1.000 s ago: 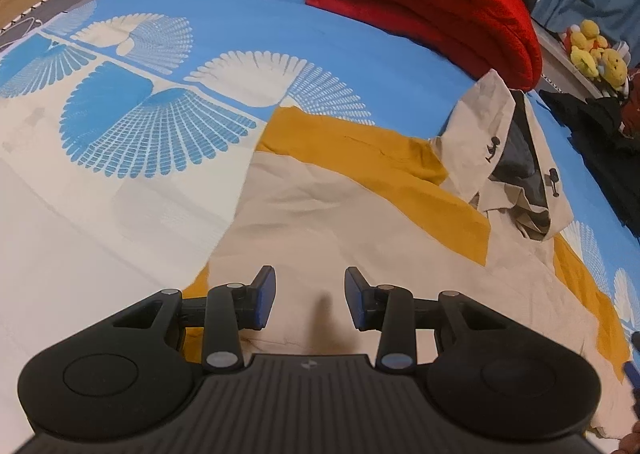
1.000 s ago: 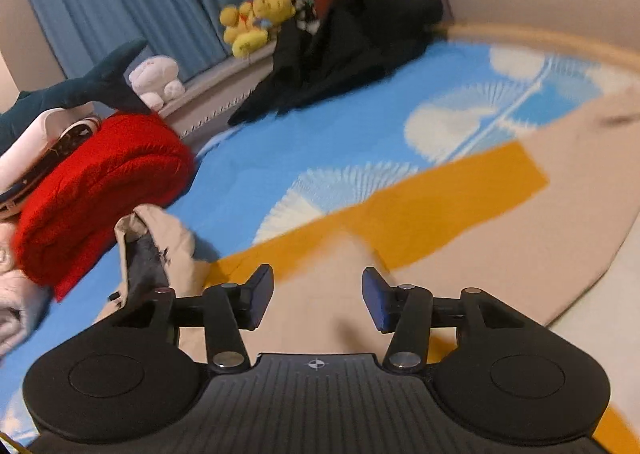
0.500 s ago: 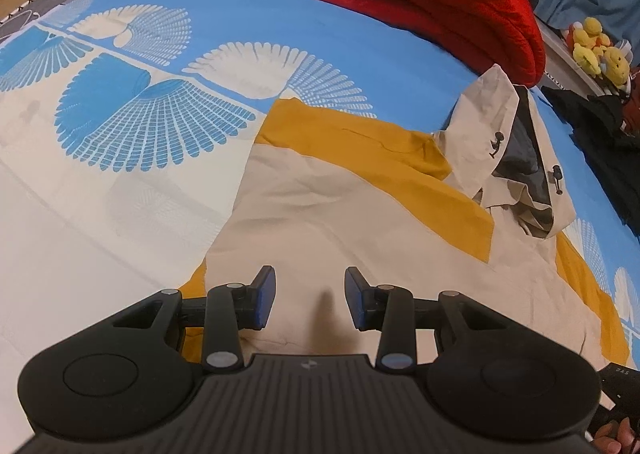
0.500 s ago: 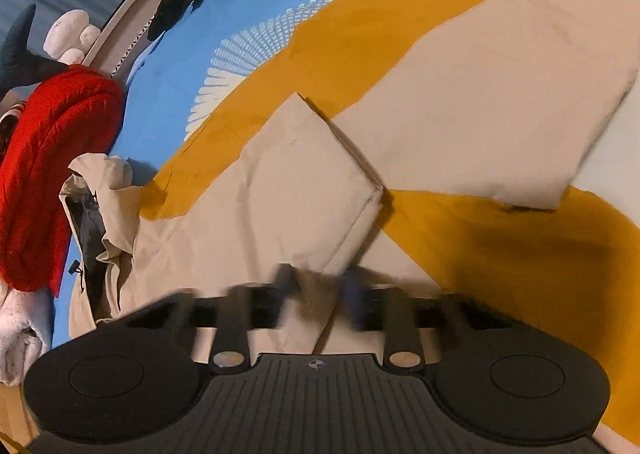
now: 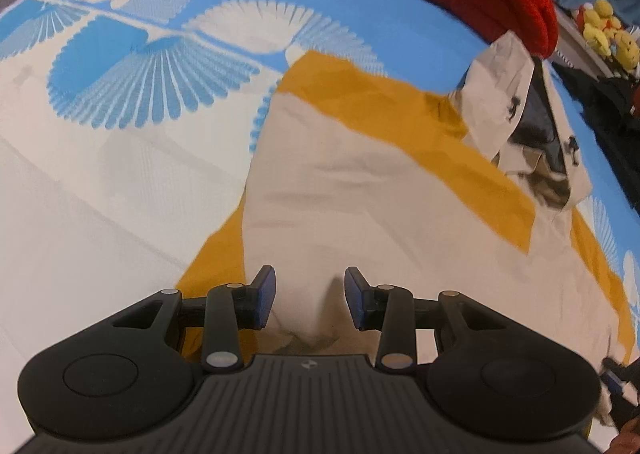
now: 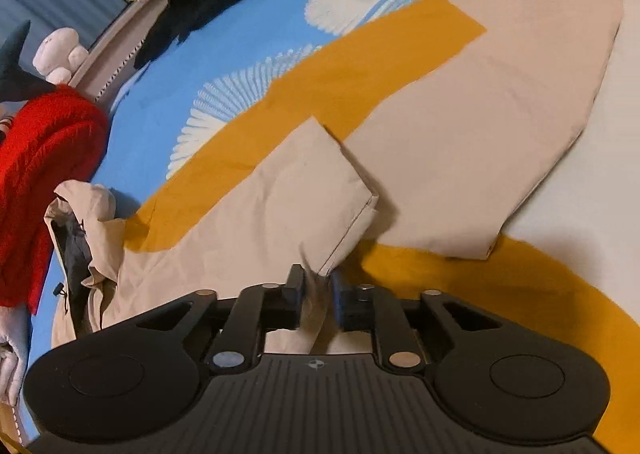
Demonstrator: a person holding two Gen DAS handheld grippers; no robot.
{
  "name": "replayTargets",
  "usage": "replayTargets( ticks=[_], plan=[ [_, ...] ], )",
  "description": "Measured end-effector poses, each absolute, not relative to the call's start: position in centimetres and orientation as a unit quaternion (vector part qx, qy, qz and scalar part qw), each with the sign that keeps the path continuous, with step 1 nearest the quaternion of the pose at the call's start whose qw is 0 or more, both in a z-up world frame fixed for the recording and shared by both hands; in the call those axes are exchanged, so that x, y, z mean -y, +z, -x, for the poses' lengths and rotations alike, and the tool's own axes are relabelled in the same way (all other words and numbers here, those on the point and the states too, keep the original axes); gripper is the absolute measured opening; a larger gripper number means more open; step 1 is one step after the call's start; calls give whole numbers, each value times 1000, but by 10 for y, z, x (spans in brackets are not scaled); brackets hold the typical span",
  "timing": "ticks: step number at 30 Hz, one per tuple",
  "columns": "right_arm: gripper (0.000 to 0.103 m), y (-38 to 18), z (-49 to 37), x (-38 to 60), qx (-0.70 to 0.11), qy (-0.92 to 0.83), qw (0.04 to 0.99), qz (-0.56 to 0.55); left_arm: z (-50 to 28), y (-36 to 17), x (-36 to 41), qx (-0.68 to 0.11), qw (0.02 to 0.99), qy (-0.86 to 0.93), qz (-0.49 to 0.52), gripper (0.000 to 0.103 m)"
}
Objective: Fold large clothes
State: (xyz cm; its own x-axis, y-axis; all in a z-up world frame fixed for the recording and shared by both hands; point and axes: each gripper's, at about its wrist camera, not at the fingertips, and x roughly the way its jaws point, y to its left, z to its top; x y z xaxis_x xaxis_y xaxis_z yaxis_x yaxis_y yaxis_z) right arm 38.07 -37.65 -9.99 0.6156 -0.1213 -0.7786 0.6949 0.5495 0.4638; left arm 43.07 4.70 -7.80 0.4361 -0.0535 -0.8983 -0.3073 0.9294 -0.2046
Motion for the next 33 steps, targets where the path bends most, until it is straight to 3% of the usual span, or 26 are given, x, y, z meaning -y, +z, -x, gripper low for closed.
replayTargets(
  ticks=[5, 10, 11, 14, 17, 23, 33],
  plan=[
    [22, -98, -382, 385, -356, -253, 804, -404, -428, -104, -46, -557, 813, 103, 138, 39],
    [22, -87, -373, 400, -337, -280, 812, -385, -425, -74, -31, -516, 842, 88, 130, 44],
    [22, -83, -373, 403, -330, -281, 817, -380, -425, -75, -27, -519, 842, 81, 126, 48],
    [22, -78, -366, 417, -317, -283, 825, -371, -425, -99, -23, -565, 809, 68, 143, 48],
    [23, -79, -359, 435, -318, -289, 821, -377, -422, -96, -19, -561, 812, 70, 144, 49],
    [27, -70, -338, 492, -302, -317, 818, -374, -417, -64, 0, -518, 846, 37, 121, 52],
    [33, -96, -279, 608, -295, -373, 788, -391, -412, -71, 18, -523, 847, 3, 92, 52]
  ],
)
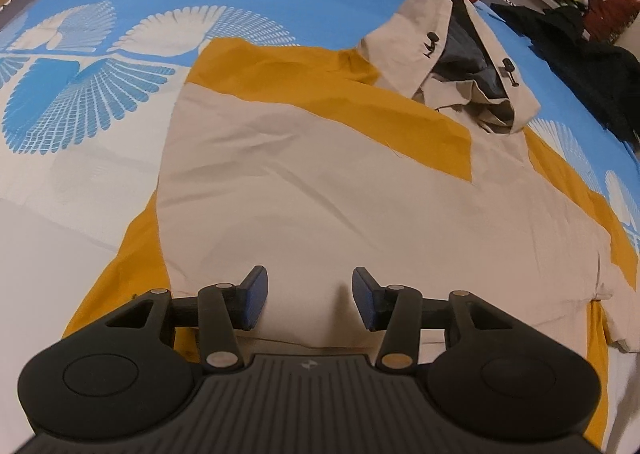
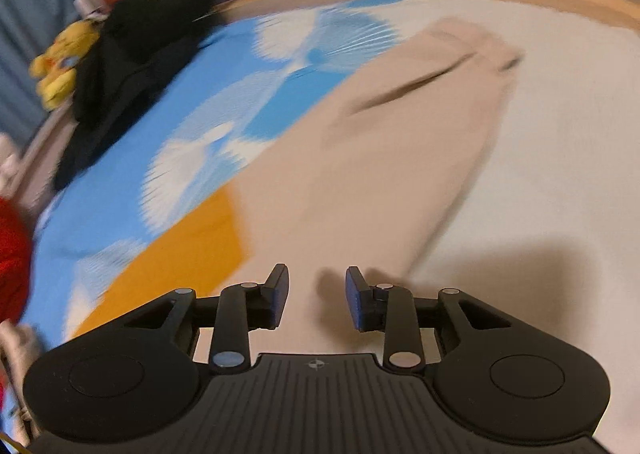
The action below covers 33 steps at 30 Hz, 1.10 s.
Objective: Fold large clothes
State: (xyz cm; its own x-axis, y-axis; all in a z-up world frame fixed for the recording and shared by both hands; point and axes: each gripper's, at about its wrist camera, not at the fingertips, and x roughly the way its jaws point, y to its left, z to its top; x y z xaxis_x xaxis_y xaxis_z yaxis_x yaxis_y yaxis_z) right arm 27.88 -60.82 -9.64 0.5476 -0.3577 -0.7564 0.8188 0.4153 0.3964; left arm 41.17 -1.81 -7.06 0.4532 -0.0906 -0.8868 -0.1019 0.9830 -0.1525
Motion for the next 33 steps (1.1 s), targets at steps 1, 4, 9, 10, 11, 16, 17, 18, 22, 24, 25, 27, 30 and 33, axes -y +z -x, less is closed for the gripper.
replayTargets(
  ticks=[1, 4, 9, 10, 11, 16, 17, 18, 22, 24, 25, 27, 30, 33],
  plan=[
    [34, -101, -271, 620, -293, -390, 780, -393, -412, -71, 20, -523, 847, 2, 91, 52],
    [36, -119, -251, 650, -277, -407, 751, -441, -413, -73, 24, -525, 847, -2, 88, 52],
    [35, -142, -235, 676, -203, -381, 740, -516, -416, -77, 29, -530, 843, -1, 87, 52],
    [35, -146, -236, 683, -192, -376, 741, -522, -416, -78, 30, -530, 844, -1, 86, 52],
    [35, -149, -237, 690, -182, -373, 740, -529, -416, -78, 30, -529, 844, -2, 85, 52],
    [34, -151, -241, 728, -149, -374, 743, -535, -417, -79, 28, -529, 845, -2, 80, 52],
    [34, -149, -242, 735, -148, -382, 744, -527, -417, -78, 27, -529, 845, 0, 81, 52],
    [34, -146, -242, 743, -148, -399, 744, -516, -417, -78, 26, -529, 845, 1, 82, 52],
    [33, -140, -232, 767, -146, -440, 729, -504, -418, -75, 24, -525, 847, 1, 85, 52],
    [32, -135, -235, 772, -163, -451, 733, -482, -417, -74, 23, -525, 847, 0, 87, 52],
    [27, -132, -238, 772, -171, -458, 736, -469, -417, -73, 22, -524, 847, -1, 87, 52],
    [8, -124, -241, 771, -171, -458, 748, -449, -417, -70, 20, -523, 848, 0, 89, 52],
    [2, -97, -252, 757, -157, -456, 784, -390, -415, -63, 11, -517, 850, 2, 102, 52],
    [1, -59, -272, 725, -150, -446, 820, -324, -414, -52, -1, -507, 853, 8, 119, 52]
  ],
)
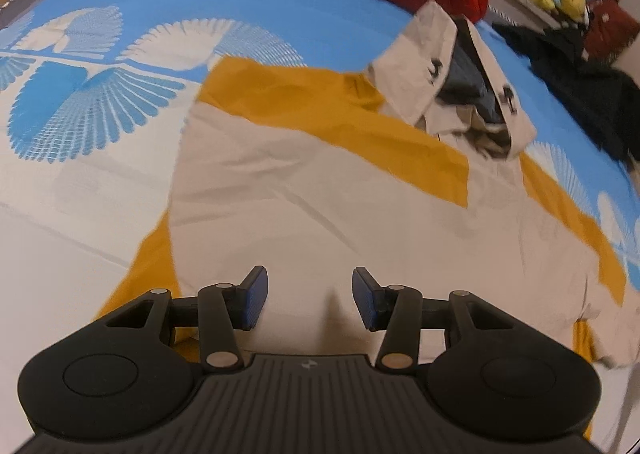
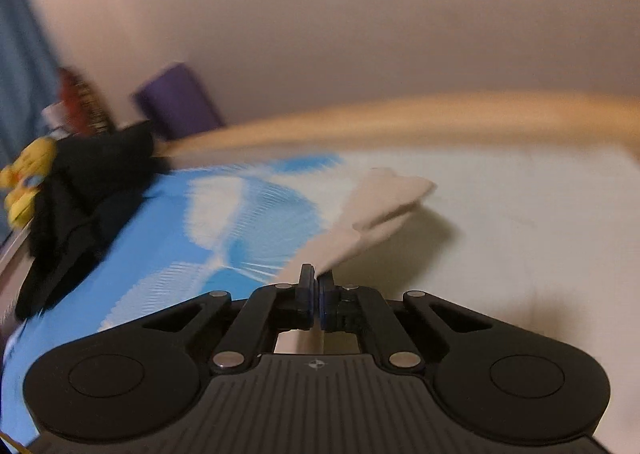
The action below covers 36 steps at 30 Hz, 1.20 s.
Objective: Fold large clothes
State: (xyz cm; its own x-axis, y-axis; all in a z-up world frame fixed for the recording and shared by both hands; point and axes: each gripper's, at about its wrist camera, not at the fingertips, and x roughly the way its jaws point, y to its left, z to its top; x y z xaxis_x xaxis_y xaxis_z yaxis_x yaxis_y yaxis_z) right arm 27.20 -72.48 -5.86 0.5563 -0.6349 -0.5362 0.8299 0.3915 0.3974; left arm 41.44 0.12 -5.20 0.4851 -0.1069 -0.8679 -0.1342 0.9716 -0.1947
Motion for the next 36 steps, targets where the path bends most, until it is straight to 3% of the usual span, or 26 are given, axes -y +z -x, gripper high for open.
replayTargets(
  ticks=[6, 11, 16, 20, 23, 31, 36],
  plan=[
    [1, 19, -332, 603, -139, -327, 910, -214, -409, -34, -35, -493, 856, 19, 154, 52],
    [1, 63, -368, 439, -132, -143, 967, -167, -405, -18, -73, -476, 858, 37, 189, 52],
    [11, 58, -375, 270, -203, 90, 959, -178, -400, -10, -105, -465, 856, 62, 218, 52],
    [12, 38, -352, 188, -252, 157, 946, -127, -396, -10, -119, -466, 852, 68, 228, 52],
    [13, 47, -325, 176, -226, 141, 961, -79, -396, -10, -122, -464, 853, 70, 228, 52],
    [31, 90, -283, 223, -67, -19, 998, 2, -403, -23, -100, -474, 854, 57, 206, 50],
    [34, 59, -288, 268, -91, -76, 993, -23, -409, -37, -76, -477, 857, 35, 192, 44]
  ],
)
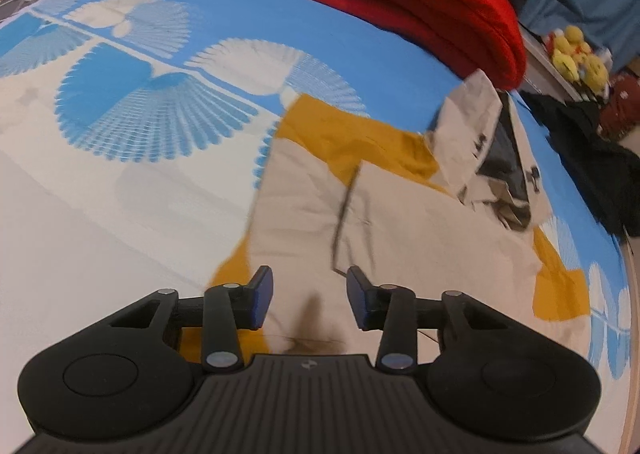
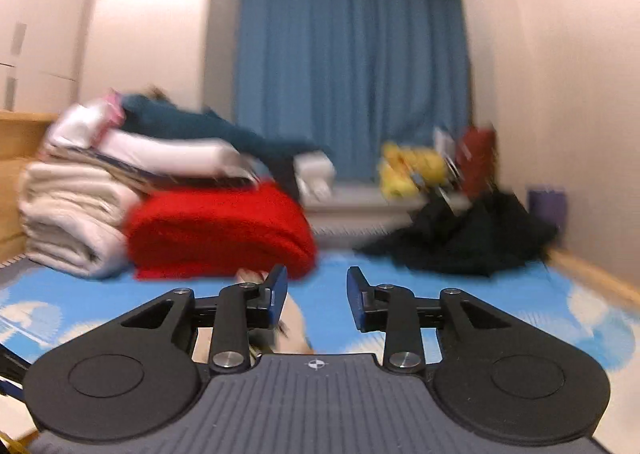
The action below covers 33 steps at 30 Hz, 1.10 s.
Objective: Fold large clothes
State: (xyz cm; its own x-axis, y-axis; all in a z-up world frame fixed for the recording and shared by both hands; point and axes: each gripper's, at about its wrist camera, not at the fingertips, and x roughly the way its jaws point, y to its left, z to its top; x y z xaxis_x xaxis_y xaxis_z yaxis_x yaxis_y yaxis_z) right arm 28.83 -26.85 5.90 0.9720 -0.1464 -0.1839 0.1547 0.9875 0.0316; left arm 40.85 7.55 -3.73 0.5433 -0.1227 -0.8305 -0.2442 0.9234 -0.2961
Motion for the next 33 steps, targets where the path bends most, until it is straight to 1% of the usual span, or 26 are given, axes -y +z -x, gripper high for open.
replayTargets(
  ticks=[2, 8, 13, 16, 19, 24, 25, 26, 27, 28, 29, 33],
  plan=[
    [34, 47, -304, 288, -145, -119, 981, -52, -412, -44, -66, -474, 859, 24, 191, 44],
    [34, 7, -336, 330, -254, -131, 953, -105, -427, -68, -57, -474, 856, 17, 205, 44],
    [34, -39, -362, 343, -367, -106, 899, -214, -442, -82, -60, -476, 852, 22, 218, 44],
    [34, -64, -377, 345, -417, -105, 860, -273, -450, -90, -64, -479, 846, 27, 235, 44],
    [34, -86, -380, 348, -450, -104, 828, -320, -458, -97, -64, -485, 839, 33, 244, 44],
    [34, -99, -380, 355, -456, -131, 807, -351, -464, -103, -55, -489, 837, 25, 244, 44],
    [34, -101, -379, 358, -456, -137, 802, -362, -464, -104, -52, -489, 838, 23, 239, 36],
    [34, -104, -380, 360, -457, -140, 795, -374, -465, -104, -50, -490, 839, 20, 234, 20],
    [34, -107, -379, 362, -458, -144, 787, -387, -465, -104, -48, -491, 841, 20, 227, 16],
    [33, -109, -378, 364, -458, -147, 781, -398, -464, -102, -47, -488, 845, 23, 218, 3],
    [33, -112, -378, 365, -458, -151, 776, -407, -463, -98, -47, -483, 849, 23, 212, 1],
    [33, -114, -376, 367, -454, -161, 764, -429, -449, -61, -48, -446, 870, 9, 209, 0]
  ],
)
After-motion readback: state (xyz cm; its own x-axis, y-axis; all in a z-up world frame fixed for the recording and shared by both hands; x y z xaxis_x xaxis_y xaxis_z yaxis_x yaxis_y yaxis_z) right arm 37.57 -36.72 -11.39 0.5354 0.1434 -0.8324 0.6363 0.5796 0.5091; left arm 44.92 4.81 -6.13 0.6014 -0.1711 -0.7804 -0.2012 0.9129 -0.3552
